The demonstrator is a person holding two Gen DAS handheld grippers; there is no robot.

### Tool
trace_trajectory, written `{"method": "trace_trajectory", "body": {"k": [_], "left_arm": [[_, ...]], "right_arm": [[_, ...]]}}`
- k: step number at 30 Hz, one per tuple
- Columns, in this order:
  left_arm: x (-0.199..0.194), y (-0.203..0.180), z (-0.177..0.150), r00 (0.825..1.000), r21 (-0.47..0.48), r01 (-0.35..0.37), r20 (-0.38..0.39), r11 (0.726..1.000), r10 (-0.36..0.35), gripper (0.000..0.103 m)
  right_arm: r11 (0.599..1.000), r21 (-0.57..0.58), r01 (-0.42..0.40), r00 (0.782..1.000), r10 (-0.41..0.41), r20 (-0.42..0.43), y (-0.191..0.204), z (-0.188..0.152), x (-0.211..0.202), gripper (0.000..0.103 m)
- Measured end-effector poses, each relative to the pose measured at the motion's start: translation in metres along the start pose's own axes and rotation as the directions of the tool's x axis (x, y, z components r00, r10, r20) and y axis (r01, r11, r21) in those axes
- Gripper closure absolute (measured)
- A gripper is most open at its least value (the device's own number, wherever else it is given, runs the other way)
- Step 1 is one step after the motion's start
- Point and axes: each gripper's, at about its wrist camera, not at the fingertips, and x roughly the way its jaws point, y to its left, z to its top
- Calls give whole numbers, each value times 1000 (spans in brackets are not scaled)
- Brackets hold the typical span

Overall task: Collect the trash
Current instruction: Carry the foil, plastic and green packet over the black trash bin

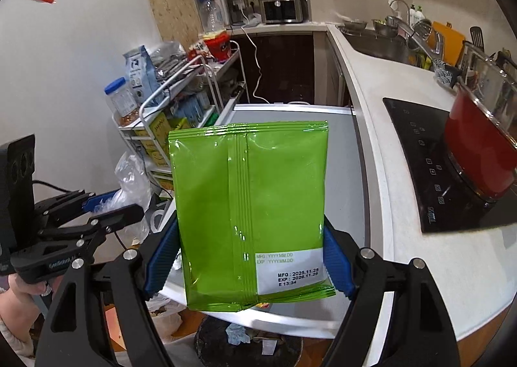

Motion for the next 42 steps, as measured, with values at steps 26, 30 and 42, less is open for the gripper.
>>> {"method": "trace_trajectory", "body": {"k": [26,30,42], "left_arm": [[-49,-50,-97,993,89,-1,-120,996,12,63],[-33,-51,-128,976,79,23,-220,997,-5,63],[38,-47,-195,915,52,6,-403,999,15,63]], "right_arm": [[997,20,-69,974,72,-215,22,-145,-39,26],[997,48,-63,942,76,-326,24,-185,-13,26],[993,110,44,865,17,-501,6,-254,71,26]]}}
